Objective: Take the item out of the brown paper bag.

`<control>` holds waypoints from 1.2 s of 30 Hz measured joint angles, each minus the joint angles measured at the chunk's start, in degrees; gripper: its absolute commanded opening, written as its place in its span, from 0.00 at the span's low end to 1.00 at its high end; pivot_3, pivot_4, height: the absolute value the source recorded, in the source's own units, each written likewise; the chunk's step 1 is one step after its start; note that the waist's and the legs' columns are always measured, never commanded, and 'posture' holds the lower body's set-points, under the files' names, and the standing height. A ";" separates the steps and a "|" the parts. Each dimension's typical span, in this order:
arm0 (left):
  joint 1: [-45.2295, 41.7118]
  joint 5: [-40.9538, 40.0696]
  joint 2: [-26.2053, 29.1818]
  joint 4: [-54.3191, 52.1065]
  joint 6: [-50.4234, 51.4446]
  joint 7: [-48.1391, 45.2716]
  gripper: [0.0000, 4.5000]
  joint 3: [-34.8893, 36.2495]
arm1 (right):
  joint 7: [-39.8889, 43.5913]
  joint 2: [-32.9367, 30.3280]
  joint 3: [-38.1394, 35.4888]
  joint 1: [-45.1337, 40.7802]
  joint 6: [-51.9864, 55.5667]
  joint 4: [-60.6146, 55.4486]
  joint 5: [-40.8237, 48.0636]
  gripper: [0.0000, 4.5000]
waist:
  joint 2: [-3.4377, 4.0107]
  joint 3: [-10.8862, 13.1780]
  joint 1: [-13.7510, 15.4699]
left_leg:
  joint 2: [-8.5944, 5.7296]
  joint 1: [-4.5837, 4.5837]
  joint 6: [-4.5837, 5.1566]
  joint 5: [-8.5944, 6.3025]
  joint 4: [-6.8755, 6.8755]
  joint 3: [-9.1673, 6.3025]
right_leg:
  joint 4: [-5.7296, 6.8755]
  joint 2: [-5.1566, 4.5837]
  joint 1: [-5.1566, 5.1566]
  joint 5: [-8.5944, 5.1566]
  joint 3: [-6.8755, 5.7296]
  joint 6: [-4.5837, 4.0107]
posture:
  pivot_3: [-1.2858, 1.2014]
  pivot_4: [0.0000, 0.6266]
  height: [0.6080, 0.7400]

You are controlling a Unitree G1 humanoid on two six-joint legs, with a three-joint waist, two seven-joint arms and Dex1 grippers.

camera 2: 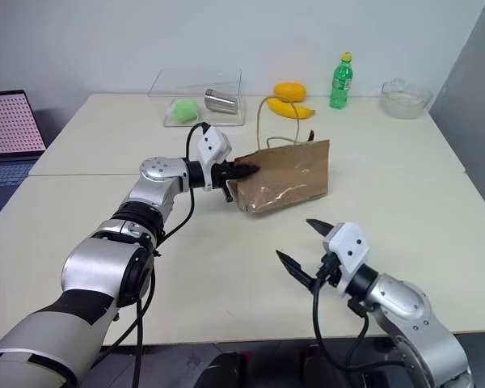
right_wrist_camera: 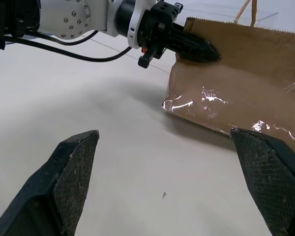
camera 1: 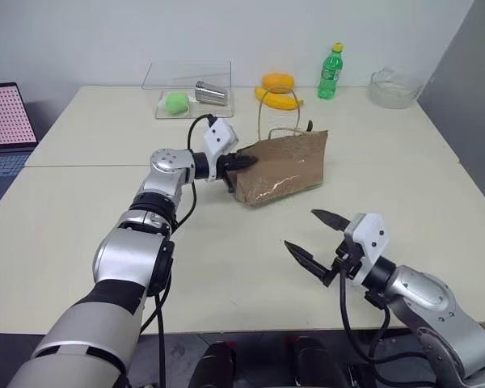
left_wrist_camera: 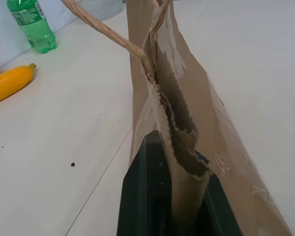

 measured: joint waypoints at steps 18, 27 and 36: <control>10.21 -5.60 2.30 -17.00 8.40 -7.39 0.86 6.35 | -0.12 -0.12 -0.07 -1.76 3.34 -0.56 1.18 1.00 | 0.00 0.00 -0.66 | 0.04 0.01 0.00 0.00 0.07 -0.02 | 0.18 0.00 -0.05 -0.01 0.03 0.00 | 0.52 0.24 1.00; 29.87 -22.24 12.93 -63.18 46.34 -5.82 0.86 9.16 | 0.49 -0.91 -2.07 0.41 3.21 -1.25 1.62 1.00 | 0.01 0.00 -1.27 | 0.10 0.08 0.00 0.00 0.18 -0.05 | 0.34 0.03 -0.01 -0.04 0.04 -0.05 | 0.52 0.24 1.00; 42.42 -25.15 17.63 -78.27 54.71 -8.84 0.86 -0.21 | 1.67 -1.70 -4.16 1.13 3.05 -1.01 2.75 1.00 | 0.02 -0.01 -0.65 | 0.10 0.11 0.00 0.00 0.25 0.00 | 0.33 0.03 0.03 -0.05 0.07 -0.07 | 0.52 0.24 1.00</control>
